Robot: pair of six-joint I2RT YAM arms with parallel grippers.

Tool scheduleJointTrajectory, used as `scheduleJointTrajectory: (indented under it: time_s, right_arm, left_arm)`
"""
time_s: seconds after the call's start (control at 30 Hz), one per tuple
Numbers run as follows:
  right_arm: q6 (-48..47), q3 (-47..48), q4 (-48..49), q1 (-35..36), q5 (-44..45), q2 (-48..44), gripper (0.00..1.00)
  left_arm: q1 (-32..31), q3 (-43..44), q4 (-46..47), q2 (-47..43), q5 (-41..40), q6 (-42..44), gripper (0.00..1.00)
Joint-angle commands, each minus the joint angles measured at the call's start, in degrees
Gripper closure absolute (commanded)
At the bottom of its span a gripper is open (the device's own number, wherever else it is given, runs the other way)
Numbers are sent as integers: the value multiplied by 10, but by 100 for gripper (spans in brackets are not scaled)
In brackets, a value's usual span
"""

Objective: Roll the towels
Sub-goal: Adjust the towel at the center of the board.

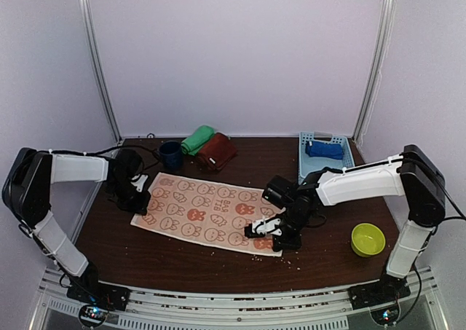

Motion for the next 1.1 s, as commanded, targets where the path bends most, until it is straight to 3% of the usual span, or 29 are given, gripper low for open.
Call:
scheduleJointTrajectory:
  time_s: [0.0, 0.23, 0.53, 0.8, 0.93, 1.07]
  right_arm:
    - [-15, -16, -9, 0, 42, 5, 98]
    - [-33, -67, -17, 0, 90, -29, 98]
    - [-55, -115, -61, -1, 167, -91, 98]
    - [-58, -151, -75, -1, 149, -118, 97]
    - [-51, -144, -89, -2, 167, -163, 97]
    - [-46, -98, -90, -28, 148, -239, 91]
  left_arm:
    - [3, -12, -12, 16, 15, -35, 100]
    - [2, -58, -53, 17, 72, -62, 100]
    - [-2, -101, -119, -93, 75, -116, 100]
    - [-71, -154, -133, -181, 104, -182, 100]
    - [-77, -98, -145, -237, 78, -181, 100]
    - [-77, -21, -125, -260, 22, -124, 100]
